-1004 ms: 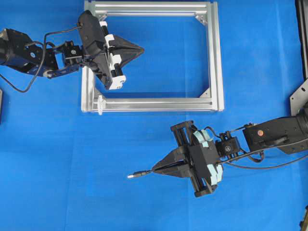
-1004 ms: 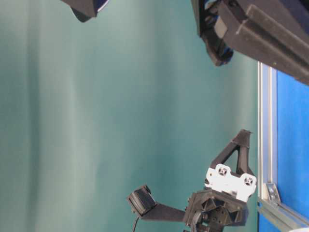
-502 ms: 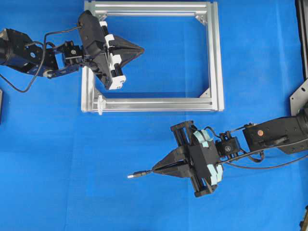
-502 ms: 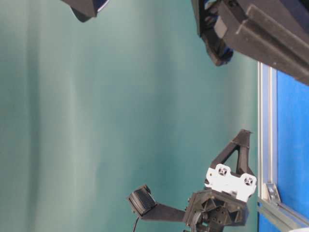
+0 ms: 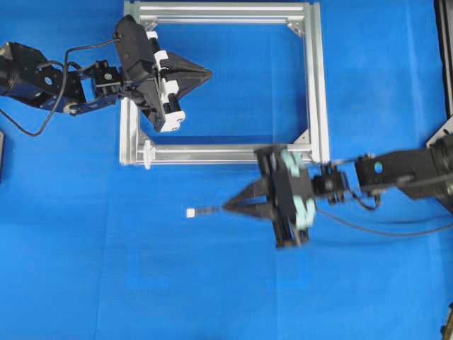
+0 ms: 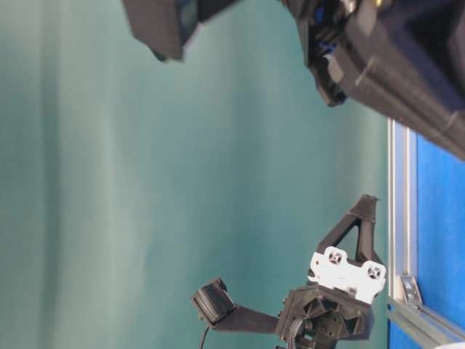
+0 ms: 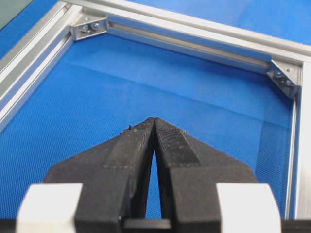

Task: Insert the wire through the string loop located on the left side.
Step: 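Lift and carry the USB plug with the right gripper toward the zip-tie loop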

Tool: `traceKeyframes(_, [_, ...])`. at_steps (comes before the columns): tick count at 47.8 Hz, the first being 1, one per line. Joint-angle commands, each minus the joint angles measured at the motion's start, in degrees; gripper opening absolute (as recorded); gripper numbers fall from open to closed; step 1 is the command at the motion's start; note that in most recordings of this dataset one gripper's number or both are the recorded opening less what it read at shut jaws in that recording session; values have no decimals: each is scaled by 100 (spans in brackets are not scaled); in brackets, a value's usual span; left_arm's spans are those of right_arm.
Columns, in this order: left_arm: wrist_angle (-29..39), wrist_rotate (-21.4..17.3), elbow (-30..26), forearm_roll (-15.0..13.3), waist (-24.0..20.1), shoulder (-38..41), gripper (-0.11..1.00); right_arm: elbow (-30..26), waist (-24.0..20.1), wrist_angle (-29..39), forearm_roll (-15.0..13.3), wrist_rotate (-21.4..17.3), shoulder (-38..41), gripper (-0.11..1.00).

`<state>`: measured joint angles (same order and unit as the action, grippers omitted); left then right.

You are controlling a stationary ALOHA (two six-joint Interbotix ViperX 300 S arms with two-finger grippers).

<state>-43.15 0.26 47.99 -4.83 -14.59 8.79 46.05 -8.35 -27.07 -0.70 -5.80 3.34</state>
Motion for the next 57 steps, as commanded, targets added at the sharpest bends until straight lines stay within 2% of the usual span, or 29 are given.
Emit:
traceKeyframes(1, [-26, 9, -44, 18, 9, -185, 0, 9, 237, -79, -18, 0, -149, 0])
traceKeyframes(13, [-26, 9, -62, 18, 9, -185, 0, 158, 738, -229, -62, 18, -149, 0])
traceKeyframes(32, [-26, 9, -53, 18, 9, -185, 0, 176, 826, -422, -70, 114, -97, 0])
traceKeyframes(57, [-26, 9, -62, 18, 44, -185, 0, -940, 826, -466, -70, 141, 914, 0])
